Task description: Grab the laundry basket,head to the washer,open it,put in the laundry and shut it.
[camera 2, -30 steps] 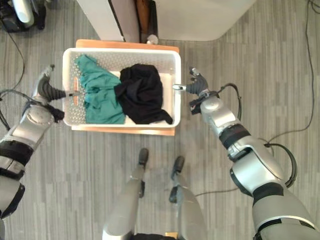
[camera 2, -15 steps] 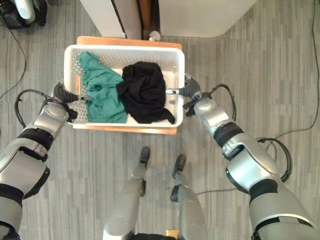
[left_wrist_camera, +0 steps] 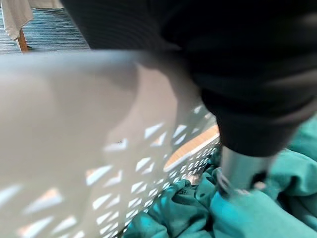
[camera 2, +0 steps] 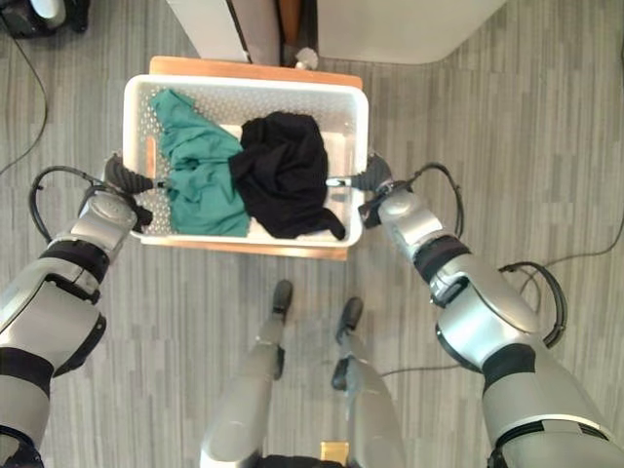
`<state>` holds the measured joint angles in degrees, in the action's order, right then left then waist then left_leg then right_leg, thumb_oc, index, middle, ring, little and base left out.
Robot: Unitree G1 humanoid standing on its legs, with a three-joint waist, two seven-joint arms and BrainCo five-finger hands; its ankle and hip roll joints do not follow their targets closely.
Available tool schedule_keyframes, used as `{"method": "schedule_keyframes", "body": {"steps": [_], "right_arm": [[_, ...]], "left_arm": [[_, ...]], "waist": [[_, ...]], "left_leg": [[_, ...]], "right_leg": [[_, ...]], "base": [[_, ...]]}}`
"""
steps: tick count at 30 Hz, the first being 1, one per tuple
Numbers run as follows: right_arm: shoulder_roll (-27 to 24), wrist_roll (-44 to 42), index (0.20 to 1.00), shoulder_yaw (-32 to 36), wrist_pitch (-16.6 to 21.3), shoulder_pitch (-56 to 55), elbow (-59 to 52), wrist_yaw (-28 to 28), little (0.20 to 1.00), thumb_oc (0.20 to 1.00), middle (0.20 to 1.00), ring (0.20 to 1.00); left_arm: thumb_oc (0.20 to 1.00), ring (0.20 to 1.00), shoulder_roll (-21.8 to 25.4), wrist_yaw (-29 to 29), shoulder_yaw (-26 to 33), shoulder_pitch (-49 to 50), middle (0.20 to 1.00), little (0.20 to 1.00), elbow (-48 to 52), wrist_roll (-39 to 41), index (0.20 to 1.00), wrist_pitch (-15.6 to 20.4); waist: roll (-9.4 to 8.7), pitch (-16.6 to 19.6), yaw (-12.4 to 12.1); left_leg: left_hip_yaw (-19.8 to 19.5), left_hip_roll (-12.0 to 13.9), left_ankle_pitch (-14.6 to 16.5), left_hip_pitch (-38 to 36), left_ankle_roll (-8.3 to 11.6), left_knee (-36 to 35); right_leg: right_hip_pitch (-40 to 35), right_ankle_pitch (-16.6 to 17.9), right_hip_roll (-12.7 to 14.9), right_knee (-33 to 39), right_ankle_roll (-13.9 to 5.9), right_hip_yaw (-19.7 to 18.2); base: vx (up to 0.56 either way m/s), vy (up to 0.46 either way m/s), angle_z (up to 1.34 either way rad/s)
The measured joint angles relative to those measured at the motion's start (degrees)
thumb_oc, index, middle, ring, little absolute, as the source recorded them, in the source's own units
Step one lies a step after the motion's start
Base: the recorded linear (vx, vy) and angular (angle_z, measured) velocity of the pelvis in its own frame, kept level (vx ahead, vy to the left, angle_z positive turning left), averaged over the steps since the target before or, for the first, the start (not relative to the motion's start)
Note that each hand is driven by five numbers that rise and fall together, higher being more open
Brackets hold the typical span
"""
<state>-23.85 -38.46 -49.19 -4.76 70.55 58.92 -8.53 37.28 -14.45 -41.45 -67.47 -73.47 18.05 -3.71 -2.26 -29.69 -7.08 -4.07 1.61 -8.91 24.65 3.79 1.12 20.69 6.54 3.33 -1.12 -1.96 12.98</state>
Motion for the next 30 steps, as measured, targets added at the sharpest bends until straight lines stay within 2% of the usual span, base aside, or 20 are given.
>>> {"method": "schedule_keyframes", "body": {"steps": [1, 4, 9, 14, 17, 19, 23, 25, 27, 28, 30], "right_arm": [[0.5, 0.0, 0.200, 0.0, 0.0, 0.3, 1.1, 0.1, 0.200, 0.200, 0.200, 0.200], [1.8, 0.9, 0.200, 0.0, 0.0, 1.5, 3.3, 0.2, 0.200, 0.200, 0.200, 0.200], [1.5, 1.2, 0.200, 0.0, -0.2, 1.8, 4.8, -0.4, 0.200, 0.200, 0.200, 0.200], [1.5, 3.0, 0.200, 0.4, -0.3, 1.3, 5.7, -1.3, 0.200, 0.200, 0.200, 0.200], [0.6, 3.3, 0.200, 1.8, -0.5, -0.4, 4.7, -1.4, 0.200, 0.200, 0.200, 0.200], [-3.4, 3.3, 0.200, 2.1, -1.7, -3.9, -1.1, -1.6, 0.200, 0.200, 0.200, 0.200], [-11.5, 3.2, 0.200, 5.9, -2.9, -15.1, -14.1, -1.5, 0.200, 0.200, 0.200, 0.200], [-14.9, 3.3, 0.200, 7.8, -3.1, -20.0, -19.9, -1.2, 0.200, 0.200, 0.200, 0.200], [-18.9, 3.2, 0.200, 12.5, -2.8, -26.9, -25.9, -0.5, 0.200, 0.200, 0.200, 0.200], [-20.6, 3.2, 0.200, 17.3, -2.9, -32.9, -30.4, 0.3, 0.200, 0.200, 0.200, 0.200], [-22.4, 3.3, 0.200, 20.3, -2.9, -38.9, -34.2, 1.1, 0.200, 0.200, 0.200, 0.200]], "left_arm": [[0.200, 0.200, 0.0, 0.1, -0.3, 0.1, 0.200, 0.200, 0.0, 0.0, 0.200, 0.1], [0.200, 0.200, 0.2, 0.4, -0.7, 0.1, 0.200, 0.200, 0.4, 0.0, 0.200, 0.1], [0.200, 0.200, 3.5, 2.3, -6.8, 2.3, 0.200, 0.200, 6.8, -1.2, 0.200, 0.6], [0.200, 0.200, 2.9, 2.0, -6.5, 2.7, 0.200, 0.200, 7.5, -4.5, 0.200, 0.9], [0.200, 0.200, 4.2, 1.8, -6.4, 5.3, 0.200, 0.200, 12.7, -5.9, 0.200, 0.3], [0.200, 0.200, 9.3, 2.3, -6.5, 9.8, 0.200, 0.200, 25.3, -5.9, 0.200, -0.2], [0.200, 0.200, 13.2, 3.7, -4.4, 20.5, 0.200, 0.200, 40.8, -4.4, 0.200, 0.2], [0.200, 0.200, 14.0, 4.4, -3.6, 24.7, 0.200, 0.200, 46.5, -2.9, 0.200, 0.6], [0.200, 0.200, 14.2, 5.7, -3.3, 29.2, 0.200, 0.200, 52.3, -0.8, 0.200, 1.1], [0.200, 0.200, 14.3, 6.7, -2.9, 31.5, 0.200, 0.200, 55.5, -0.4, 0.200, 0.9], [0.200, 0.200, 13.8, 7.8, -1.6, 35.5, 0.200, 0.200, 58.9, -0.1, 0.200, 1.0]], "waist": [[-0.04, 0.0, 0.0], [-0.12, 0.1, 0.1], [-0.47, 0.3, 0.0], [-0.69, 0.4, -0.1], [-0.83, 0.6, -0.1], [-0.84, 0.6, -0.2], [-0.79, 0.6, -0.2], [-0.74, 0.9, -0.1], [-0.58, 1.4, 0.4], [-0.54, 1.3, 0.8], [-0.61, 2.8, 2.5]], "left_leg": [[0.0, 0.0, 0.0, 0.0, 0.00, 0.0], [0.0, 0.0, 0.0, 0.0, 0.01, 0.0], [0.0, -0.3, 0.1, 0.1, 0.10, 0.1], [0.1, -0.6, 0.0, -0.2, 0.00, 0.1], [0.1, -0.6, -0.1, -0.8, -0.09, 0.1], [0.1, -0.6, -0.3, -1.0, -0.36, 0.0], [0.8, -0.7, -0.2, -5.0, -0.41, -1.0], [1.2, -0.7, 0.2, -6.6, -0.54, -1.9], [1.6, -0.6, 0.5, -8.7, -0.85, -2.6], [1.7, -0.6, 0.7, -10.9, -1.07, -3.0], [1.7, -0.6, 1.2, -13.6, -1.37, -3.8]], "right_leg": [[0.0, 0.0, 0.0, 0.0, 0.00, 0.0], [0.0, 0.0, 0.0, -0.1, -0.01, 0.0], [0.2, 0.0, 0.3, -0.5, -0.06, 0.0], [0.1, 0.0, 0.6, -0.8, -0.10, -0.1], [-0.4, 0.0, 0.7, -0.8, -0.10, -0.3], [-0.7, 0.0, 0.7, -0.7, -0.10, -0.2], [-4.0, -0.2, 0.8, -0.2, -0.27, -1.3], [-5.2, -0.5, 0.8, 0.1, -0.50, -1.6], [-6.9, -0.7, 0.8, 0.3, -0.53, -2.0], [-9.0, -1.0, 0.8, 0.3, -0.66, -2.1], [-11.2, -1.8, 0.9, 0.4, -0.97, -2.2]], "base": [[0.00, 0.000, 0.00], [0.00, 0.000, 0.00], [0.00, 0.000, 0.00], [0.00, 0.000, 0.00], [0.01, 0.006, 0.00], [0.02, 0.012, 0.01], [0.08, 0.014, -0.08], [0.12, 0.014, -0.09], [0.18, 0.030, -0.10], [0.15, 0.021, -0.06], [0.14, 0.022, -0.04]]}}
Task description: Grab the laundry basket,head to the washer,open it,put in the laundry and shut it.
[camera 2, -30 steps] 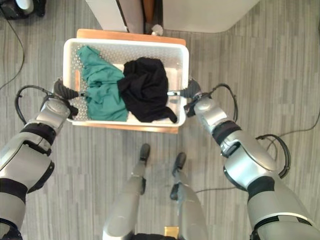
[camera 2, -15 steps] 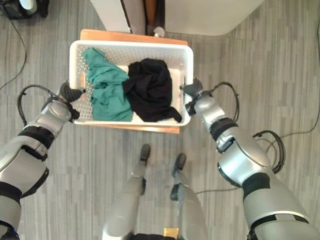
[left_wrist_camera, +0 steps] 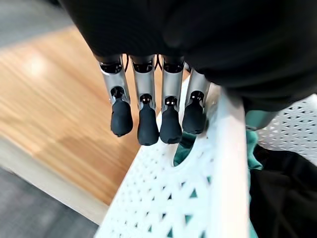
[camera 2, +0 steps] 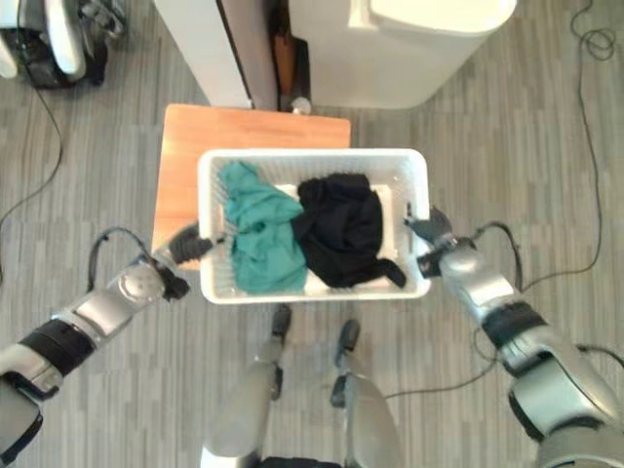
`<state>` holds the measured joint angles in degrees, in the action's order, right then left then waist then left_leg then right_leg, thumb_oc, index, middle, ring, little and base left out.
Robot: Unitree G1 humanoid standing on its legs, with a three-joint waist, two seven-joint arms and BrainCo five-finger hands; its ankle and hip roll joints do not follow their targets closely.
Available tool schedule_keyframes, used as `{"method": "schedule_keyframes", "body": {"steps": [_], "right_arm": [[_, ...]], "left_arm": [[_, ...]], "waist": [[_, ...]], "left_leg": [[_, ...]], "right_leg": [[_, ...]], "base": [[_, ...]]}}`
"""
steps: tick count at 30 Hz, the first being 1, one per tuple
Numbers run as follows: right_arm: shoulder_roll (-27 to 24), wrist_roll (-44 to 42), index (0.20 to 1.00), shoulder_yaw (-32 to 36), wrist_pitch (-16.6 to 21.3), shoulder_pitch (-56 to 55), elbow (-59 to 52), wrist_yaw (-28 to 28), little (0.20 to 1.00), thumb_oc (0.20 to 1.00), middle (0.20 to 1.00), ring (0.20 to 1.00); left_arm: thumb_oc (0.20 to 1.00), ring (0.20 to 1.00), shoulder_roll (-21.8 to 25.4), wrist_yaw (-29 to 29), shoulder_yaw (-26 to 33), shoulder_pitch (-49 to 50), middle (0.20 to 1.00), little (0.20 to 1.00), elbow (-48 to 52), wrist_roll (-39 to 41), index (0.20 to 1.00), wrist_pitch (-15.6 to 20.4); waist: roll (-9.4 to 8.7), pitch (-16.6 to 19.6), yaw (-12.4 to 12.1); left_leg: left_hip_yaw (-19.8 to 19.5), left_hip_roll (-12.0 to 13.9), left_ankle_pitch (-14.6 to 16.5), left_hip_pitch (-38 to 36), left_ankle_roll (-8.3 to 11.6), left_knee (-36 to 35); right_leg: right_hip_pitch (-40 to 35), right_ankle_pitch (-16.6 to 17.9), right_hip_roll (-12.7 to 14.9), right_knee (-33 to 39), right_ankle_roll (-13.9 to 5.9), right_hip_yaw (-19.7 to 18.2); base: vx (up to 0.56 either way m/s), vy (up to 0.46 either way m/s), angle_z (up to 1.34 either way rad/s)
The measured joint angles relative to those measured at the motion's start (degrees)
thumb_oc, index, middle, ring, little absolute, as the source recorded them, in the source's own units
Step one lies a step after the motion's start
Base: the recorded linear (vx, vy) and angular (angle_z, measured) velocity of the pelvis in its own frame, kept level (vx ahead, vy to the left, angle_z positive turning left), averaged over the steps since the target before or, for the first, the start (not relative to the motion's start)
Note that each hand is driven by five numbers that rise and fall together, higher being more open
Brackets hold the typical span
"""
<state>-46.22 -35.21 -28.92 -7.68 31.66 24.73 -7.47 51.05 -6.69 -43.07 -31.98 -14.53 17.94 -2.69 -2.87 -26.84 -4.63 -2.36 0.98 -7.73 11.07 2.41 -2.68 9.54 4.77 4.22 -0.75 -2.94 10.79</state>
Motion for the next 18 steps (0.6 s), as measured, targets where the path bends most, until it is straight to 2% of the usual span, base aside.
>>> {"method": "schedule_keyframes", "body": {"steps": [2, 3, 5, 7, 10, 12, 13, 15, 18], "right_arm": [[-3.2, 0.1, 0.200, 6.2, 0.0, -7.6, -6.4, 1.9, 0.200, 0.200, 0.200, 0.200], [-4.5, 0.1, 0.200, 11.6, 0.0, -14.0, -10.7, 2.8, 0.200, 0.200, 0.200, 0.200], [-4.8, 0.1, 0.200, 14.6, -0.2, -19.5, -12.1, 3.4, 0.200, 0.200, 0.200, 0.200], [-6.5, 0.2, 0.200, 23.2, -0.4, -30.7, -18.6, 6.0, 0.200, 0.200, 0.200, 0.200], [-6.5, 0.1, 0.200, 25.8, -0.6, -36.4, -18.8, 7.1, 0.200, 0.200, 0.200, 0.200], [-6.6, 0.1, 0.200, 26.1, -1.1, -37.3, -18.7, 7.1, 0.200, 0.200, 0.200, 0.200], [-6.4, 0.1, 0.200, 26.8, -1.2, -38.6, -18.7, 7.3, 0.200, 0.200, 0.200, 0.200], [-6.0, 0.1, 0.200, 26.4, -2.0, -39.9, -18.6, 7.8, 0.200, 0.200, 0.200, 0.200], [-4.3, 0.1, 0.200, 26.1, -2.2, -40.0, -18.6, 7.8, 0.200, 0.200, 0.200, 0.200]], "left_arm": [[0.200, 0.200, 0.3, 1.7, 2.6, 3.6, 0.200, 0.200, 5.3, 0.1, 0.200, 0.0], [0.200, 0.200, -0.2, 2.8, 5.2, 7.0, 0.200, 0.200, 8.9, 0.2, 0.200, 0.1], [0.200, 0.200, -3.1, 3.7, 5.8, 9.3, 0.200, 0.200, 9.6, 0.2, 0.200, 0.7], [0.200, 0.200, -7.8, 5.6, 8.5, 13.2, 0.200, 0.200, 11.4, 0.1, 0.200, 0.9], [0.200, 0.200, -11.7, 7.1, 8.0, 14.8, 0.200, 0.200, 10.0, 0.2, 0.200, 0.8], [0.200, 0.200, -12.9, 7.3, 8.0, 14.7, 0.200, 0.200, 9.6, 0.2, 0.200, 0.8], [0.200, 0.200, -14.3, 7.5, 8.0, 14.1, 0.200, 0.200, 8.2, 0.2, 0.200, 0.7], [0.200, 0.200, -15.7, 8.0, 7.9, 13.4, 0.200, 0.200, 5.9, 0.2, 0.200, -0.1], [0.200, 0.200, -15.6, 8.1, 7.7, 12.1, 0.200, 0.200, 3.7, 0.2, 0.200, -0.1]], "waist": [[0.39, 0.2, 1.0], [0.76, 1.1, 2.1], [1.30, 5.6, 4.2], [3.01, 7.6, 4.8], [3.73, 12.6, 7.2], [3.67, 13.1, 8.5], [3.96, 13.6, 9.9], [3.84, 14.3, 10.7], [2.97, 14.8, 11.5]], "left_leg": [[0.5, 0.0, 0.2, -2.9, -0.31, -0.7], [1.4, 0.0, 1.0, -5.1, -0.50, -0.8], [2.1, 0.0, 1.6, -5.3, -0.60, -1.2], [3.6, 0.3, 1.9, -9.2, -0.88, -2.4], [4.9, 0.6, 2.9, -10.9, -0.55, -2.5], [5.1, 0.8, 3.0, -12.0, -0.52, -2.5], [5.5, 1.3, 3.4, -12.7, -0.41, -2.5], [8.7, 2.5, 4.2, -14.9, 0.44, -2.3], [9.2, 3.5, 5.5, -14.9, 1.51, 0.7]], "right_leg": [[-2.3, -0.4, 0.0, 0.0, -0.18, -0.6], [-4.1, -0.8, 0.1, 0.0, -0.48, -1.4], [-3.9, -1.2, 0.1, 0.3, -0.49, -2.1], [-6.9, -1.6, -0.2, 1.2, -0.58, -3.3], [-8.5, -2.0, -0.7, 2.1, -0.76, -4.5], [-9.2, -2.0, -0.9, 2.3, -0.77, -5.4], [-9.5, -2.1, -1.4, 2.4, -0.76, -6.1], [-9.5, -2.5, -2.8, 2.1, -0.52, -9.4], [-8.2, -3.4, -4.1, 0.1, 0.94, -13.7]], "base": [[0.11, 0.008, -0.16], [0.10, -0.019, -0.26], [0.13, -0.028, -0.22], [0.12, -0.058, -0.34], [0.03, -0.056, -0.32], [0.01, -0.097, -0.24], [-0.03, -0.155, -0.46], [-0.05, -0.142, -0.76], [-0.04, -0.027, -0.80]]}}
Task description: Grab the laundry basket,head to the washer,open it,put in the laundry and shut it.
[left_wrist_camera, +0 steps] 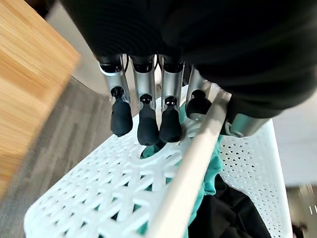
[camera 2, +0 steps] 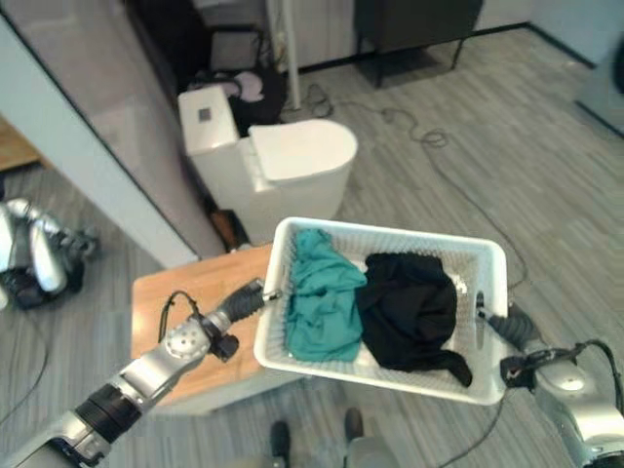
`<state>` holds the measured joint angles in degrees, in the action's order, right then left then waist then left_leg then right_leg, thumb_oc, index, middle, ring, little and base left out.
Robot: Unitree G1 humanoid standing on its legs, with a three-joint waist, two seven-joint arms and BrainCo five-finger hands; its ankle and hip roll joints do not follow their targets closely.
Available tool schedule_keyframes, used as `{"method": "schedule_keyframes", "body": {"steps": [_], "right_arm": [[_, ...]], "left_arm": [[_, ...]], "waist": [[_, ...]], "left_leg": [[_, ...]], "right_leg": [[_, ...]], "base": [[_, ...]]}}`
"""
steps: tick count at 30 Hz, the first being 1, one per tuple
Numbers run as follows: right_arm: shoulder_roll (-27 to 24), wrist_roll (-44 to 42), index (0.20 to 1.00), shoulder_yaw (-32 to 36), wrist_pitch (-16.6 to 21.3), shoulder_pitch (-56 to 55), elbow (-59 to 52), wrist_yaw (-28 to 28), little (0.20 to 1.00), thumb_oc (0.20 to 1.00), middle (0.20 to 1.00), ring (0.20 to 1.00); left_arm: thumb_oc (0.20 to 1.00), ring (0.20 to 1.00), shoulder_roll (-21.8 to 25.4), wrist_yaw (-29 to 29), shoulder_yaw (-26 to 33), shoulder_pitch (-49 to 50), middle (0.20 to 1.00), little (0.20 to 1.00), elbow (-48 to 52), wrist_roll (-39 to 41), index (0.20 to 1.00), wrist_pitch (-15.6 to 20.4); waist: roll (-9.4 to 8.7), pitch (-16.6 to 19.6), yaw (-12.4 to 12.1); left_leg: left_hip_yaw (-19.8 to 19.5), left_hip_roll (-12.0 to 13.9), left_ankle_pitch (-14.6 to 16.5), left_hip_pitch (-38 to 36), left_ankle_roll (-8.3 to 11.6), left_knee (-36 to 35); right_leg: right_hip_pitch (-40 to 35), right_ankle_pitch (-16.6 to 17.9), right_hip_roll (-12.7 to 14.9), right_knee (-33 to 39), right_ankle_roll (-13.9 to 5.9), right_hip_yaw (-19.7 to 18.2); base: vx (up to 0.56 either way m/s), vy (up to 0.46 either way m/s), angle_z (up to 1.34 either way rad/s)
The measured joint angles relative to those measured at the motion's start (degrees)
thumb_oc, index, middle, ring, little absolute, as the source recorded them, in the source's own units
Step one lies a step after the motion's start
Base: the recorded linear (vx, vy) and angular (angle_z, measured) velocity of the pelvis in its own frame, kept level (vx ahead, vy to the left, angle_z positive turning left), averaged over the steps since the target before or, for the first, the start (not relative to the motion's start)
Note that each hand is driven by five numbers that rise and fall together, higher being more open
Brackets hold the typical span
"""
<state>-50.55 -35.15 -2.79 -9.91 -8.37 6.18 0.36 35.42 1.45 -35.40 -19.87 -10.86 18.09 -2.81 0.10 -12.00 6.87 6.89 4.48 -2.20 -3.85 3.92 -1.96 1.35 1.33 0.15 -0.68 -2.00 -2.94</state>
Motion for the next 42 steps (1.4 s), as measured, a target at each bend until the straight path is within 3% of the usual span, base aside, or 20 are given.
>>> {"method": "schedule_keyframes", "body": {"steps": [3, 4, 6, 10, 11, 12, 14, 16, 17, 19, 22, 23, 24, 26, 29, 32, 38, 39, 41, 42], "right_arm": [[1.9, 0.0, 0.200, -0.6, -0.1, 0.2, 1.3, 0.0, 0.200, 0.200, 0.200, 0.200], [2.0, 0.0, 0.200, -1.4, -0.1, 0.4, 1.3, 0.0, 0.200, 0.200, 0.200, 0.200], [1.9, 0.0, 0.200, -1.4, -0.5, 0.0, 1.3, 0.1, 0.200, 0.200, 0.200, 0.200], [2.2, 0.0, 0.200, -1.8, -1.6, -0.2, 1.5, 0.3, 0.200, 0.200, 0.200, 0.200], [2.8, 0.0, 0.200, -1.5, -1.8, 0.6, 1.5, 0.3, 0.200, 0.200, 0.200, 0.200], [3.3, 0.0, 0.200, -1.4, -1.8, 1.6, 1.3, 0.3, 0.200, 0.200, 0.200, 0.200], [4.5, 0.0, 0.200, -0.8, -1.8, 1.6, 1.6, 0.2, 0.200, 0.200, 0.200, 0.200], [5.2, 0.0, 0.200, -0.8, -1.8, 2.1, 2.5, 0.1, 0.200, 0.200, 0.200, 0.200], [5.2, 0.0, 0.200, -0.7, -1.7, 1.8, 2.4, 0.1, 0.200, 0.200, 0.200, 0.200], [5.4, 0.1, 0.200, -0.6, -1.7, 0.2, 1.8, 0.2, 0.200, 0.200, 0.200, 0.200], [6.7, 0.6, 0.200, -1.4, -1.9, -2.2, 1.7, 1.3, 0.200, 0.200, 0.200, 0.200], [7.8, 0.8, 0.200, -1.5, -1.9, -2.4, 1.5, 1.5, 0.200, 0.200, 0.200, 0.200], [8.1, 1.4, 0.200, -1.4, -1.9, -2.3, 1.5, 1.5, 0.200, 0.200, 0.200, 0.200], [8.7, 2.3, 0.200, -1.5, -1.9, -0.9, 1.3, 2.3, 0.200, 0.200, 0.200, 0.200], [8.3, 2.4, 0.200, -2.4, -1.9, 2.2, 1.4, 2.5, 0.200, 0.200, 0.200, 0.200], [7.4, 2.3, 0.200, -1.7, -1.9, 0.1, 0.9, 2.5, 0.200, 0.200, 0.200, 0.200], [6.6, 2.2, 0.200, -0.1, -1.9, -3.2, 1.0, 3.5, 0.200, 0.200, 0.200, 0.200], [6.6, 2.1, 0.200, -0.1, -1.9, -3.4, 0.8, 3.5, 0.200, 0.200, 0.200, 0.200], [6.7, 2.0, 0.200, -0.1, -1.9, -4.2, 0.6, 3.5, 0.200, 0.200, 0.200, 0.200], [7.1, 1.4, 0.200, -0.2, -1.9, -4.2, 0.5, 3.5, 0.200, 0.200, 0.200, 0.200]], "left_arm": [[0.200, 0.200, -0.3, 0.0, -1.3, -2.8, 0.200, 0.200, -3.3, -0.1, 0.200, 0.4], [0.200, 0.200, -0.2, -0.1, -1.0, -2.2, 0.200, 0.200, -3.9, -0.2, 0.200, 0.9], [0.200, 0.200, -1.0, 0.0, -1.1, -1.9, 0.200, 0.200, -4.7, -0.6, 0.200, 1.3], [0.200, 0.200, -2.3, 0.0, -0.9, -2.1, 0.200, 0.200, -7.1, -1.3, 0.200, 1.9], [0.200, 0.200, -1.8, 0.0, -0.9, -2.0, 0.200, 0.200, -7.2, -1.5, 0.200, 2.3], [0.200, 0.200, -1.2, 0.0, -0.8, -2.4, 0.200, 0.200, -7.7, -2.5, 0.200, 2.7], [0.200, 0.200, -2.0, 0.2, -0.7, -3.2, 0.200, 0.200, -8.9, -3.5, 0.200, 2.8], [0.200, 0.200, -1.8, 0.2, -0.9, -3.0, 0.200, 0.200, -9.4, -3.6, 0.200, 3.3], [0.200, 0.200, -1.9, 0.3, -0.4, -2.6, 0.200, 0.200, -9.1, -4.2, 0.200, 3.7], [0.200, 0.200, -2.6, 1.2, 1.0, -0.4, 0.200, 0.200, -8.5, -5.4, 0.200, 3.5], [0.200, 0.200, -2.5, 1.7, 3.2, 3.5, 0.200, 0.200, -6.4, -5.7, 0.200, 3.4], [0.200, 0.200, -1.7, 1.7, 3.8, 4.3, 0.200, 0.200, -5.8, -5.7, 0.200, 3.5], [0.200, 0.200, -2.0, 1.7, 4.3, 4.6, 0.200, 0.200, -5.9, -5.7, 0.200, 3.5], [0.200, 0.200, -2.1, 1.8, 7.0, 7.2, 0.200, 0.200, -4.4, -5.7, 0.200, 3.4], [0.200, 0.200, -2.1, 1.8, 10.0, 9.4, 0.200, 0.200, -2.9, -5.8, 0.200, 3.6], [0.200, 0.200, -4.0, 1.8, 9.8, 8.7, 0.200, 0.200, -3.9, -7.3, 0.200, 3.5], [0.200, 0.200, -6.3, 1.7, 8.1, 7.7, 0.200, 0.200, -5.5, -8.0, 0.200, 3.0], [0.200, 0.200, -6.3, 1.7, 8.1, 7.3, 0.200, 0.200, -5.6, -8.0, 0.200, 2.9], [0.200, 0.200, -6.1, 1.7, 8.1, 6.8, 0.200, 0.200, -5.6, -8.0, 0.200, 2.8], [0.200, 0.200, -5.8, 1.6, 8.1, 6.2, 0.200, 0.200, -5.7, -8.0, 0.200, 2.9]], "waist": [[-1.19, 0.8, 0.4], [-1.58, 1.4, -0.5], [0.11, 2.4, -0.8], [1.30, 3.2, 2.2], [1.31, 3.2, 1.8], [0.70, 2.6, 1.1], [-1.18, 1.6, 3.3], [-1.02, 0.8, 3.1], [0.52, -1.1, 2.5], [2.84, -2.9, 2.0], [4.58, -3.4, 0.2], [4.35, -3.5, -0.8], [4.31, -3.4, -1.6], [4.95, -3.2, -3.1], [4.60, -2.9, -4.3], [4.56, -2.3, -4.4], [3.98, -1.6, -4.8], [3.59, -1.4, -4.9], [2.21, -1.2, -5.8], [0.73, -1.4, -6.0]], "left_leg": [[-5.1, -0.5, 1.1, 0.4, 0.10, 5.4], [-15.0, -2.9, 4.8, 0.9, -1.71, 8.8], [-22.7, -5.1, 7.9, 1.5, -0.23, 11.8], [-21.6, -7.2, 11.0, 0.0, -2.53, 10.4], [-19.1, -8.5, 11.4, -0.2, -4.03, 8.5], [-17.3, -9.1, 9.7, 0.1, -4.46, 7.0], [-14.1, -12.7, 9.4, 0.4, -5.76, 8.8], [-10.3, -13.5, 10.7, 2.4, -8.24, 10.1], [-4.9, -12.7, 10.0, 4.0, -9.77, 11.7], [-2.0, -11.1, 8.8, 3.9, -10.46, 10.6], [0.8, -8.8, 5.8, 2.7, -9.66, 6.3], [1.5, -7.9, 4.9, 2.7, -8.57, 4.8], [2.0, -7.3, 4.2, 2.5, -8.10, 3.9], [3.0, -5.0, 1.1, 1.2, -5.11, -0.7], [5.1, -2.1, 0.0, 2.2, -3.13, -1.2], [2.5, 0.0, -1.1, 3.2, -1.40, -0.3], [-3.2, 1.7, -1.8, 5.3, 0.75, 1.0], [-3.8, 2.7, 0.3, 7.2, 1.47, 3.9], [-4.4, 2.9, 0.9, 8.0, 1.45, 6.8], [-4.6, 2.7, 0.7, 10.3, 2.78, 11.3]], "right_leg": [[1.1, 0.0, -0.9, -2.0, 0.31, -5.7], [2.1, 0.7, -1.6, -3.3, -0.29, -10.8], [2.9, 1.8, -2.9, -3.6, -0.69, -14.2], [5.7, 2.8, -5.0, -4.8, -3.51, -22.7], [6.9, 4.6, -5.0, -3.6, -6.24, -27.1], [7.8, 5.6, -3.8, -2.5, -7.04, -28.6], [9.1, 6.3, -0.9, -1.6, -7.59, -26.5], [12.2, 3.2, 1.1, -2.5, -9.03, -24.0], [16.8, -0.7, 5.3, -5.2, -9.69, -9.0], [17.6, -1.5, 8.5, -11.4, -8.07, 3.5], [12.9, -3.5, 9.1, -18.5, -8.87, 2.9], [7.1, -4.5, 9.1, -15.0, -9.12, 3.3], [4.3, -5.7, 9.3, -10.6, -8.22, 3.6], [3.2, -0.6, 6.4, -4.4, -5.60, 5.0], [4.5, 0.6, 3.8, -2.8, -4.24, 4.8], [4.4, 0.7, 1.6, -4.3, -1.63, 7.1], [6.4, -4.1, 0.6, -10.9, 1.47, 11.8], [8.7, -7.2, -0.6, -16.4, 2.49, 11.1], [10.5, -9.3, -0.7, -20.4, 3.87, 11.1], [11.5, -10.9, -0.3, -22.7, 5.67, 10.8]], "base": [[-0.09, 0.060, -1.07], [-0.06, 0.074, -1.58], [-0.13, 0.183, -1.54], [-0.21, 0.247, -1.17], [-0.24, 0.184, -1.49], [-0.16, 0.086, -1.48], [-0.16, 0.070, -0.78], [-0.25, 0.082, -1.19], [-0.26, 0.067, -1.60], [-0.19, 0.018, -1.09], [-0.09, -0.027, -0.64], [-0.06, -0.106, -0.55], [-0.04, -0.095, -0.48], [-0.07, -0.223, -0.43], [-0.01, -0.208, -0.37], [0.02, -0.348, 0.21], [0.03, -0.260, 0.49], [-0.02, -0.316, 0.30], [-0.02, -0.251, 0.19], [0.01, -0.164, 0.16]]}}
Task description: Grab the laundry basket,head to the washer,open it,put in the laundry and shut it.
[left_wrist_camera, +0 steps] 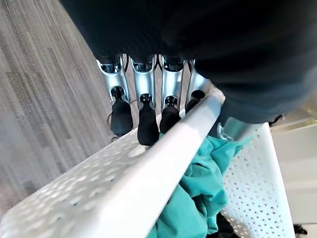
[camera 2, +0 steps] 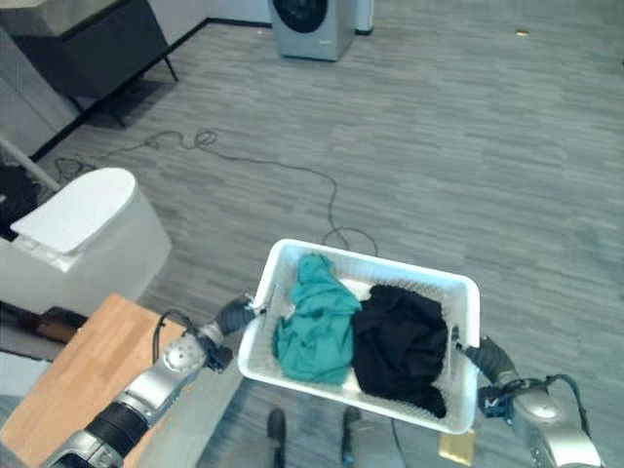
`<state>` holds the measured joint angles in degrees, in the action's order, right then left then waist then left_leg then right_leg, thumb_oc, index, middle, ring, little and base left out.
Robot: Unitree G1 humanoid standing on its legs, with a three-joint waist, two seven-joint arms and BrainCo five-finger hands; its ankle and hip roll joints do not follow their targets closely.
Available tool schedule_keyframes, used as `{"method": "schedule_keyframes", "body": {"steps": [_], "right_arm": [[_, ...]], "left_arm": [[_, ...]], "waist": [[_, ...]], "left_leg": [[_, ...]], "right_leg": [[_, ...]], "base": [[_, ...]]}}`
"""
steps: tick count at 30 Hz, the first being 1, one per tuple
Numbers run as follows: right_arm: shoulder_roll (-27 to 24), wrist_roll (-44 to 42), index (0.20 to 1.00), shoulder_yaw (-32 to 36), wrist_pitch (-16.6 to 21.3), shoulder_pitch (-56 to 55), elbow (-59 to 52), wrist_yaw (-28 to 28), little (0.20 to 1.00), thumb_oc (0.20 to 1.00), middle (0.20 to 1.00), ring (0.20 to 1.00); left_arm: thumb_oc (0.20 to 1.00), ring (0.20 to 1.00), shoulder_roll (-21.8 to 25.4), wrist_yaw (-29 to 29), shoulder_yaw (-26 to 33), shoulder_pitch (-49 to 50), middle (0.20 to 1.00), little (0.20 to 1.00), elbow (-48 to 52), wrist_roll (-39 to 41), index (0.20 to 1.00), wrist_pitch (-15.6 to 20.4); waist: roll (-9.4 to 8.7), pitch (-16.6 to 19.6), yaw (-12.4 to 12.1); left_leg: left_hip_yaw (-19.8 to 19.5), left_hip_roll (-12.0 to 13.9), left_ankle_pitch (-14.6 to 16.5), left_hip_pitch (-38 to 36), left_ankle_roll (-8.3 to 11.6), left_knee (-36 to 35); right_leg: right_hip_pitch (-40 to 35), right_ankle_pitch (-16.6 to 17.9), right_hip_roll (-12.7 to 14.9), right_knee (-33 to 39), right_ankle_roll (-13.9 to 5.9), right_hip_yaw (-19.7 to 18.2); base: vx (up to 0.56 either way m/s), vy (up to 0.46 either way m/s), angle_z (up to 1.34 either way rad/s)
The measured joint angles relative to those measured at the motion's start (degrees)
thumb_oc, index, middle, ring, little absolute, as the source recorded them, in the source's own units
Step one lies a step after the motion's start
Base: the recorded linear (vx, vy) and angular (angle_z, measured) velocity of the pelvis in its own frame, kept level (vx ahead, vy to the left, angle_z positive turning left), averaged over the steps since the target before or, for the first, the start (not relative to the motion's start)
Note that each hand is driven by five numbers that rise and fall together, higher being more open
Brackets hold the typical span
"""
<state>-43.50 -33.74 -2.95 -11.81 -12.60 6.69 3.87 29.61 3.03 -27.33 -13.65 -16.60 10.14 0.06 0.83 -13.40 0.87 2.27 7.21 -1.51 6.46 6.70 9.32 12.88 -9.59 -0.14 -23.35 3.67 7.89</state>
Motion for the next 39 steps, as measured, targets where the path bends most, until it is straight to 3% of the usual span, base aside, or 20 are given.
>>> {"method": "schedule_keyframes", "body": {"steps": [2, 4, 7, 8, 12, 15, 18, 19, 20, 21, 22, 23, 25, 28, 31, 33, 35, 37, 38, 39], "right_arm": [[0.2, -0.3, 0.200, -0.2, 0.0, 0.1, 0.2, 0.0, 0.200, 0.200, 0.200, 0.200], [0.5, -0.3, 0.200, 0.7, 0.0, -0.9, -1.0, -0.1, 0.200, 0.200, 0.200, 0.200], [2.1, -0.2, 0.200, 0.2, 0.0, 0.3, -0.6, -0.1, 0.200, 0.200, 0.200, 0.200], [1.6, -0.2, 0.200, 0.2, 0.0, 1.3, -0.5, 0.1, 0.200, 0.200, 0.200, 0.200], [3.8, -0.1, 0.200, -2.1, -0.1, 2.2, -0.3, -0.1, 0.200, 0.200, 0.200, 0.200], [5.9, 0.9, 0.200, -4.0, -0.1, 2.8, 0.7, -0.1, 0.200, 0.200, 0.200, 0.200], [6.7, 1.3, 0.200, -6.6, -0.2, 4.5, 1.1, -0.1, 0.200, 0.200, 0.200, 0.200], [7.0, 1.4, 0.200, -6.6, -0.2, 4.6, 1.1, -0.1, 0.200, 0.200, 0.200, 0.200], [7.7, 2.3, 0.200, -7.8, -0.2, 5.2, 2.4, -0.1, 0.200, 0.200, 0.200, 0.200], [7.2, 2.8, 0.200, -8.8, -0.2, 4.4, 2.3, -0.1, 0.200, 0.200, 0.200, 0.200], [7.5, 3.1, 0.200, -9.9, -0.1, 3.7, 2.8, 0.2, 0.200, 0.200, 0.200, 0.200], [9.1, 3.4, 0.200, -11.1, -0.2, 3.7, 3.5, 0.1, 0.200, 0.200, 0.200, 0.200], [9.5, 4.2, 0.200, -10.9, -0.2, 3.6, 2.6, 0.2, 0.200, 0.200, 0.200, 0.200], [9.7, 5.4, 0.200, -7.3, -0.2, 5.0, 0.9, 0.2, 0.200, 0.200, 0.200, 0.200], [9.3, 5.4, 0.200, -6.6, -0.2, 6.4, 0.5, 0.2, 0.200, 0.200, 0.200, 0.200], [9.9, 5.3, 0.200, -6.6, -0.2, 5.9, 1.1, 0.2, 0.200, 0.200, 0.200, 0.200], [10.2, 5.3, 0.200, -6.7, -0.1, 4.9, 1.0, 0.2, 0.200, 0.200, 0.200, 0.200], [10.3, 5.3, 0.200, -6.7, -0.1, 4.7, 1.5, 0.2, 0.200, 0.200, 0.200, 0.200], [10.3, 5.3, 0.200, -5.8, -0.1, 6.6, 4.4, 0.2, 0.200, 0.200, 0.200, 0.200], [10.3, 5.4, 0.200, -5.8, -0.2, 7.7, 5.4, 0.2, 0.200, 0.200, 0.200, 0.200]], "left_arm": [[0.200, 0.200, 0.0, 0.0, 0.0, -0.8, 0.200, 0.200, -0.5, 0.0, 0.200, -0.2], [0.200, 0.200, -0.4, -0.3, 0.3, -0.7, 0.200, 0.200, -0.1, 0.0, 0.200, -0.2], [0.200, 0.200, -0.9, -0.5, 2.8, 2.2, 0.200, 0.200, 0.7, 0.0, 0.200, 0.2], [0.200, 0.200, -1.1, -0.5, 3.7, 2.9, 0.200, 0.200, 1.3, 0.0, 0.200, 0.3], [0.200, 0.200, -0.8, -0.5, 5.9, 3.1, 0.200, 0.200, -0.2, 0.0, 0.200, 0.1], [0.200, 0.200, -0.3, -0.9, 7.6, 4.8, 0.200, 0.200, 0.0, 0.0, 0.200, 0.2], [0.200, 0.200, 0.1, -1.7, 10.3, 8.1, 0.200, 0.200, 0.9, 0.0, 0.200, 1.0], [0.200, 0.200, 0.2, -1.7, 10.6, 9.5, 0.200, 0.200, 1.3, 0.0, 0.200, 1.0], [0.200, 0.200, -0.4, -1.9, 11.2, 11.9, 0.200, 0.200, 1.1, 0.0, 0.200, 1.0], [0.200, 0.200, -0.6, -2.2, 11.2, 14.2, 0.200, 0.200, 1.8, 0.0, 0.200, 0.8], [0.200, 0.200, 0.8, -2.2, 11.2, 16.7, 0.200, 0.200, 2.7, 0.0, 0.200, 1.4], [0.200, 0.200, 1.6, -2.3, 11.9, 16.8, 0.200, 0.200, 2.1, 0.0, 0.200, 1.1], [0.200, 0.200, 2.0, -2.3, 12.3, 16.2, 0.200, 0.200, 2.3, 0.0, 0.200, 0.8], [0.200, 0.200, 1.3, -2.3, 12.4, 12.1, 0.200, 0.200, 2.5, -0.2, 0.200, 0.5], [0.200, 0.200, 1.1, -2.5, 12.8, 7.5, 0.200, 0.200, 2.1, -1.7, 0.200, 0.6], [0.200, 0.200, 1.0, -2.5, 12.4, 5.2, 0.200, 0.200, 0.8, -1.8, 0.200, 0.7], [0.200, 0.200, 1.2, -2.5, 12.0, 5.1, 0.200, 0.200, 0.7, -2.2, 0.200, 0.9], [0.200, 0.200, 0.8, -2.6, 11.4, 5.1, 0.200, 0.200, -0.7, -2.3, 0.200, 1.0], [0.200, 0.200, -1.0, -2.7, 10.2, 4.2, 0.200, 0.200, -3.2, -2.9, 0.200, 0.6], [0.200, 0.200, -1.4, -2.7, 10.2, 3.9, 0.200, 0.200, -3.8, -3.8, 0.200, 0.5]], "waist": [[-2.14, -1.1, -0.1], [-4.06, -2.0, -1.2], [-4.16, -2.2, -3.5], [-1.33, -2.7, -5.7], [-1.47, -3.7, -7.9], [-3.65, -2.8, -9.6], [-5.93, -1.2, -10.3], [-6.28, -0.8, -10.3], [-6.42, -0.7, -9.4], [-4.73, 1.0, -9.6], [-4.87, 2.8, -9.3], [-8.76, 3.7, -9.0], [-10.45, 3.8, -8.7], [-6.38, 1.3, -6.3], [-2.08, -1.4, -4.8], [-1.24, -1.7, -2.0], [-3.18, -0.7, -1.1], [-4.17, 0.5, -1.1], [-0.62, 0.2, -0.2], [-0.67, -0.3, 0.1]], "left_leg": [[0.2, -0.3, -2.9, 2.9, -0.30, 5.2], [-2.2, -3.5, -0.8, 6.7, -1.75, 12.0], [-2.8, -11.3, 1.8, 7.7, -3.70, 1.3], [-3.1, -10.3, 0.5, 8.8, -2.51, -5.4], [-2.8, -10.6, -1.2, 12.9, -1.04, -9.3], [3.5, -9.9, -1.6, 14.8, -3.24, -6.2], [3.1, -10.9, -3.9, 13.4, -6.27, -3.5], [3.6, -12.1, -4.2, 12.7, -6.94, -3.8], [7.4, -12.5, -3.6, 9.7, -10.60, -4.7], [7.9, -11.0, -7.5, 6.5, -13.45, -8.9], [7.8, -10.6, -5.6, 4.5, -13.56, -9.4], [7.8, -12.9, -2.8, 3.4, -16.08, -8.2], [6.4, -13.9, -2.2, 2.3, -15.34, -7.2], [-0.4, -13.4, 2.6, -2.5, -17.53, -8.1], [-3.7, -10.6, 5.1, -7.2, -15.83, -8.1], [-8.7, -9.0, 10.3, -10.8, -14.19, -5.9], [-10.0, -8.9, 13.3, -14.0, -10.50, -5.3], [-11.7, -8.0, 16.0, -16.8, -8.85, -6.1], [-13.1, -4.3, 17.8, -17.4, -6.50, -5.5], [-12.4, -4.4, 17.4, -17.4, -5.03, -4.4]], "right_leg": [[-0.1, -0.7, 0.4, -0.2, 0.91, 0.2], [-1.5, 1.8, 0.1, 2.5, 0.97, -0.8], [-5.3, 6.0, -2.0, 14.1, -2.00, -4.3], [-6.2, 4.1, -4.1, 12.0, 0.77, -3.4], [-11.7, 4.1, -8.3, 16.1, 5.55, -4.9], [-13.1, 1.6, -9.0, 15.6, 5.75, -7.9], [-15.9, 0.9, -9.0, 16.8, 4.55, -14.0], [-16.4, 0.5, -8.2, 17.2, 3.15, -13.8], [-17.7, -1.1, -8.2, 12.6, -1.55, -13.4], [-16.8, -3.2, -10.0, 6.7, -6.91, -13.0], [-16.5, -5.7, -10.7, 1.2, -11.03, -12.0], [-13.1, -6.8, -8.3, -8.4, -14.56, -10.9], [-7.6, -5.2, -6.1, -19.4, -16.73, -8.1], [2.3, -6.2, -0.3, -30.5, -14.72, -5.6], [11.0, -5.9, 0.9, -22.2, -12.23, -6.1], [12.3, -1.1, 0.9, -1.9, -11.66, -9.9], [12.3, 4.0, 3.4, 10.8, -12.94, -10.0], [12.6, 8.2, 4.6, 13.3, -12.67, -9.4], [10.3, 12.5, 1.9, 12.8, -12.56, -5.8], [10.1, 13.7, 1.8, 11.3, -11.61, -5.4]], "base": [[0.12, -0.174, 0.16], [0.25, -0.110, -0.07], [0.36, -0.102, -0.70], [0.42, -0.113, -0.85], [0.47, -0.024, -0.44], [0.50, 0.068, -0.50], [0.50, 0.117, -0.71], [0.70, 0.183, -0.57], [0.44, 0.119, -0.60], [0.42, 0.086, -0.52], [0.41, 0.061, -0.32], [0.38, 0.064, -0.03], [0.36, 0.150, 0.20], [0.39, 0.136, 0.55], [0.49, -0.052, 0.56], [0.41, -0.100, 1.07], [0.54, -0.137, 1.05], [0.59, -0.161, 0.62], [0.53, -0.170, 0.70], [0.35, -0.118, 0.67]]}}
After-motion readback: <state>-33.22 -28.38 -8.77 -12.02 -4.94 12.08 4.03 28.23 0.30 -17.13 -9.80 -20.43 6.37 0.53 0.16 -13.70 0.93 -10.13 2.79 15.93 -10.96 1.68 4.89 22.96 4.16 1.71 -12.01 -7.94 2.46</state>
